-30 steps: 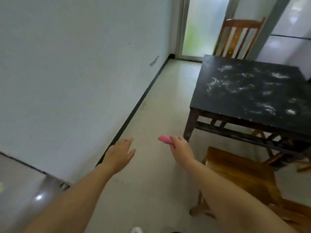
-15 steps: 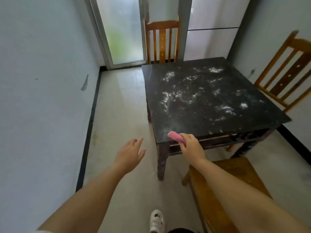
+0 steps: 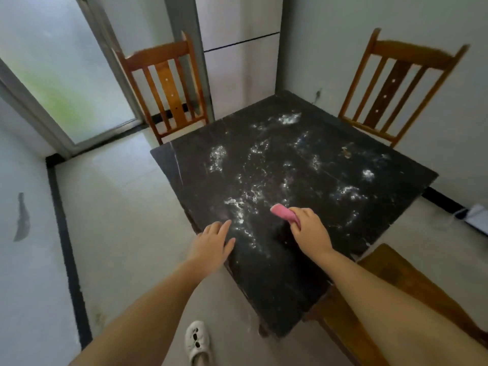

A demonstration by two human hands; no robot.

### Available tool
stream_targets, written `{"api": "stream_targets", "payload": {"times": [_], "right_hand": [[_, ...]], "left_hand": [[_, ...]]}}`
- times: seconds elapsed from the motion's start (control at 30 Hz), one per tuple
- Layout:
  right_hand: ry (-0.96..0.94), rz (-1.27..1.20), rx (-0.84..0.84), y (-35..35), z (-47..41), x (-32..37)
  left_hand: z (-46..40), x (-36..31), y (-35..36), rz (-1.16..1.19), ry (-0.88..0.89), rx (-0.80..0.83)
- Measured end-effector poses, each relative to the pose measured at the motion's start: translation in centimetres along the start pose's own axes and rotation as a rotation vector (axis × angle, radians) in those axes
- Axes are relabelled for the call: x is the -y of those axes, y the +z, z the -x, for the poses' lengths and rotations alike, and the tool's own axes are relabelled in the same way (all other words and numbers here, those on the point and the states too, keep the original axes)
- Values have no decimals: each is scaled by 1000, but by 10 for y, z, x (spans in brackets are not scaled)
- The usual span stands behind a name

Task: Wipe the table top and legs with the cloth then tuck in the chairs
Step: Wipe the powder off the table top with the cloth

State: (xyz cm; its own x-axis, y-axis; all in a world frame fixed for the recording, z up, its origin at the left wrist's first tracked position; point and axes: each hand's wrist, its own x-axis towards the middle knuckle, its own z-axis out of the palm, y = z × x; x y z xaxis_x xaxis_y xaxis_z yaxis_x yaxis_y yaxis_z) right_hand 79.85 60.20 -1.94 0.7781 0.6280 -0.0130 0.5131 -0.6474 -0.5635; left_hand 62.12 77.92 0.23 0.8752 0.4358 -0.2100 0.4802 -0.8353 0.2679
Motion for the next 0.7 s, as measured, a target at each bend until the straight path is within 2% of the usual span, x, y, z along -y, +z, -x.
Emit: {"api": "stream_targets", "payload": {"times": [0.13, 0.33, 0.5, 0.7], "right_hand": [[124, -22, -99, 15, -38, 27], [275, -85, -248, 13, -80, 37], [391, -119, -408, -2, -115, 2], [501, -146, -582, -57, -172, -67]], "left_hand": [[-74, 44, -30, -79, 207, 42], [-176, 66, -59, -154, 360, 108], [-257, 26, -49, -218, 544, 156], [-343, -44, -24, -217, 726, 156]]}}
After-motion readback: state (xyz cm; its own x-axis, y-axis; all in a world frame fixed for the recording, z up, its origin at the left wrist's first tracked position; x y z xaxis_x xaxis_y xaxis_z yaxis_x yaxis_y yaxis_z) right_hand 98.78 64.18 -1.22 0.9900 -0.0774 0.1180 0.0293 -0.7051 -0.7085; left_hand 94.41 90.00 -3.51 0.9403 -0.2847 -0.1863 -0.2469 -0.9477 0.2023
